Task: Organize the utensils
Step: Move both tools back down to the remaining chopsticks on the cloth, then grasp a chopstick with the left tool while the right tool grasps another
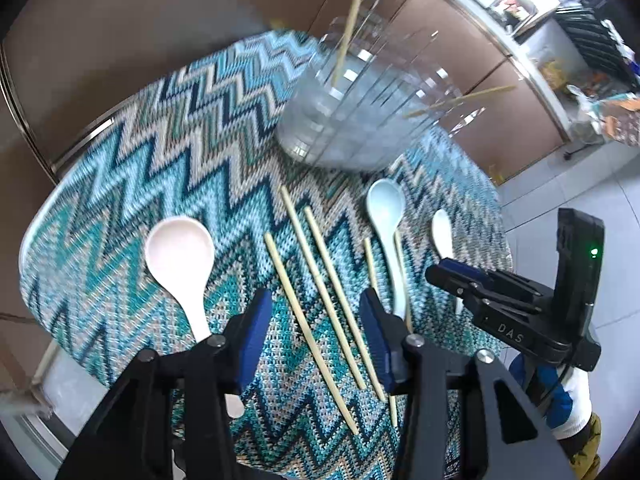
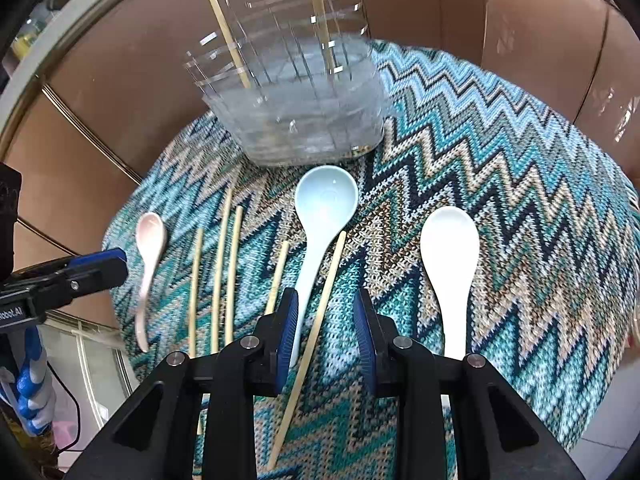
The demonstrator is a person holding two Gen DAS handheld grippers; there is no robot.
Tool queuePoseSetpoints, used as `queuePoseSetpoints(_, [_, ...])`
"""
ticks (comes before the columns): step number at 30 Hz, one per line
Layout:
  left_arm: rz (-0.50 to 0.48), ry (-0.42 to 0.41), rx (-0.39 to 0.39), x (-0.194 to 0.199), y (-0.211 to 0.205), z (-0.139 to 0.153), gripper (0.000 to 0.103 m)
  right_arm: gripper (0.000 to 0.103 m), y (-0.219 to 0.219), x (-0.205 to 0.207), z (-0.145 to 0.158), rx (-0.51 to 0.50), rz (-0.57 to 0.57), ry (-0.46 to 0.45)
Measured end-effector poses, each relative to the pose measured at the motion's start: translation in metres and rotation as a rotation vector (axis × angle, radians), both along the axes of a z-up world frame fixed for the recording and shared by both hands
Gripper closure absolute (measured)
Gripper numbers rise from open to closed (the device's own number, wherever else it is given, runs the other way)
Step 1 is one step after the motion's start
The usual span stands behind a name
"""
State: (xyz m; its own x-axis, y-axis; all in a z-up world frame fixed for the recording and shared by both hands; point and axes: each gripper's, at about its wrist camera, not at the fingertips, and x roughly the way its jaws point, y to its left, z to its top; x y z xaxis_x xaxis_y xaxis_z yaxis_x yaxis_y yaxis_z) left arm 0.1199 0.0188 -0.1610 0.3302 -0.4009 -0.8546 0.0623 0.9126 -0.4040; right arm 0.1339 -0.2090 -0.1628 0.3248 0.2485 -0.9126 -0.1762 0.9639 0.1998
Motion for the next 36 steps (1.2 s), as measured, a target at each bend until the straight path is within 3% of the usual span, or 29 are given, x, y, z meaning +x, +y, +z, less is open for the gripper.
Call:
queuePoseSetpoints(14, [0.030,0.120,0.061,0.024,-0.014,-0.034,0.078,0.085,0.005,0.033,-0.030,-0.021,0.019,0.081])
queuePoseSetpoints(36, [0.060,0.208,0.101,0.058,-0.039,-0.067,0.090,0.092,0.044,0.082,-0.056,-0.072,0.071,0.127])
